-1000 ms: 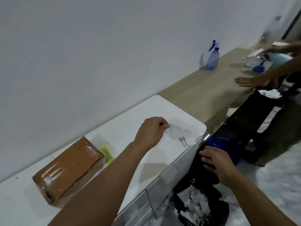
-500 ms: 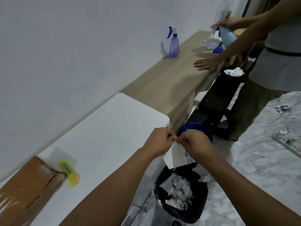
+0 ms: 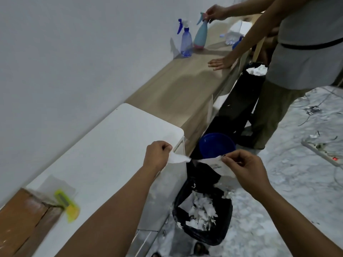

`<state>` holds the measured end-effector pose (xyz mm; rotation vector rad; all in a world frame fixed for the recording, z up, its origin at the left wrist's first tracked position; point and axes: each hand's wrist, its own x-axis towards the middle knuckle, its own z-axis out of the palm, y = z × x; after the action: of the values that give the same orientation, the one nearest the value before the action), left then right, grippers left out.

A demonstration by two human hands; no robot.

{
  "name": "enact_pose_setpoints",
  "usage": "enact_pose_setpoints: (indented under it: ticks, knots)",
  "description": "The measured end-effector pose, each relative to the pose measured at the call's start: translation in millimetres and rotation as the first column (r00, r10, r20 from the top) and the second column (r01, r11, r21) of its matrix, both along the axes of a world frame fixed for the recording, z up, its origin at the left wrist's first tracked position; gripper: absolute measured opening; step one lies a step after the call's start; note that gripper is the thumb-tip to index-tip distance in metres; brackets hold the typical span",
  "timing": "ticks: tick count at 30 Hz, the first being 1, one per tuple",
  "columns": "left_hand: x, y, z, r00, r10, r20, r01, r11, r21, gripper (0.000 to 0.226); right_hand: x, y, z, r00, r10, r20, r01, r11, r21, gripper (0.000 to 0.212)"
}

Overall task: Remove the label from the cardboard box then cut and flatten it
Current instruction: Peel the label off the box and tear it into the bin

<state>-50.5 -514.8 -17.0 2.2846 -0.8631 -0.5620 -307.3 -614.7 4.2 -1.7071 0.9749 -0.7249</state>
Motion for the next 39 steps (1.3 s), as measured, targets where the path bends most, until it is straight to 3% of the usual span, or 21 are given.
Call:
enact_pose_setpoints:
  ticks: [3, 5, 8, 11, 14, 17, 21, 33, 39]
  knots:
    - [2.9, 0.5, -2.7, 0.997, 0.077, 0.025, -0.077, 0.997, -0.012, 0.018, -5.2, -9.5, -5.4, 0.984, -0.147, 0.098, 0.132, 0.981, 0.142, 0.007]
    - [3.6, -1.3, -3.4, 0.999, 0.041, -0.005, -0.041, 0.999, -0.008, 0.020, -3.8, -13.0, -6.2, 0.967, -0.188, 0.171, 0.135, 0.950, 0.281, 0.009]
    - [-11.5, -9.5, 2.2, 0.983, -0.079, -0.166, 0.081, 0.997, 0.008, 0.036, 7.4, -11.8, -6.6, 0.957, -0.207, 0.206, 0.095, 0.887, 0.451, 0.008]
    - [-39.1, -16.0, 15.1, 0.920, -0.154, -0.360, 0.148, 0.988, -0.044, 0.063, 22.9, -5.2, -10.9, 0.965, -0.210, 0.160, 0.106, 0.863, 0.493, 0.006]
    - [-59.0, -19.6, 27.0, 0.863, -0.209, -0.460, 0.182, 0.978, -0.102, 0.046, 34.4, 0.4, -17.0, 0.969, -0.213, 0.127, 0.131, 0.875, 0.467, 0.006]
    - [-68.9, -20.4, 31.7, 0.862, -0.260, -0.434, 0.227, 0.966, -0.127, 0.032, 42.3, 3.2, -19.5, 0.979, -0.191, 0.076, 0.151, 0.917, 0.368, 0.006]
    - [-67.7, -22.4, 24.2, 0.905, -0.210, -0.369, 0.177, 0.976, -0.124, 0.015, 50.3, 4.4, -16.7, 0.984, -0.169, 0.064, 0.137, 0.929, 0.345, 0.007]
    - [-53.9, -26.4, 11.0, 0.896, -0.051, -0.442, -0.004, 0.992, -0.123, 0.019, 52.0, -0.6, -25.9, 0.991, -0.098, 0.093, 0.058, 0.929, 0.365, 0.005]
    - [-50.7, -37.9, 2.6, 0.893, 0.093, -0.441, -0.154, 0.982, -0.105, 0.019, 52.8, 9.2, -22.0, 0.996, 0.071, 0.046, -0.074, 0.995, 0.070, 0.013]
